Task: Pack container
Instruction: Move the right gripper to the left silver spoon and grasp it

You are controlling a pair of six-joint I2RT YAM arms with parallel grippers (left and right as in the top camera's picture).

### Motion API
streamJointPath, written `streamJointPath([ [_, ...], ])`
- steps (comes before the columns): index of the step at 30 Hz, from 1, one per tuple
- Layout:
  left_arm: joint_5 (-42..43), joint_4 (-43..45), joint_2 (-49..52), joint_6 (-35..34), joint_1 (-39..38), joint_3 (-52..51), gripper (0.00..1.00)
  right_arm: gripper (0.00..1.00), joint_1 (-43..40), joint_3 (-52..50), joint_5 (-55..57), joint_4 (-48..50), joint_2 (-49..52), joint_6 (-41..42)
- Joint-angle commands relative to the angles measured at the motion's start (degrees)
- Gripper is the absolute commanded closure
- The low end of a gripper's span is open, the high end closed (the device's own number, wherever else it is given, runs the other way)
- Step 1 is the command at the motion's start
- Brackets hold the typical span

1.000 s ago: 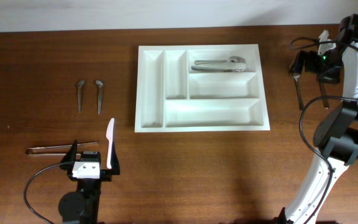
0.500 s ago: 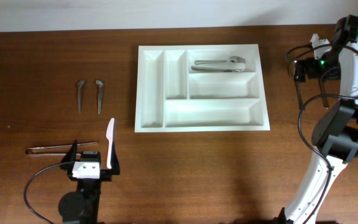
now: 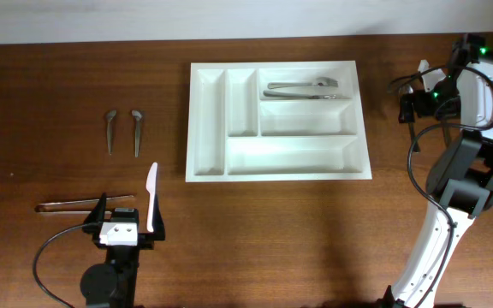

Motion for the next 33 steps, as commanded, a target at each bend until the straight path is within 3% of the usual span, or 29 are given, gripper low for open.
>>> streamJointPath([
  [1, -0.44, -0.07, -0.35, 0.57, -0.11, -0.31, 0.01, 0.01, 0.76, 0.76, 1.42, -0.13, 2.16, -0.37],
  [33, -0.42, -0.07, -0.35, 0.57, -0.11, -0.31, 0.01, 0.01, 0.96, 0.76, 0.92, 6.21, 6.21, 2.21],
])
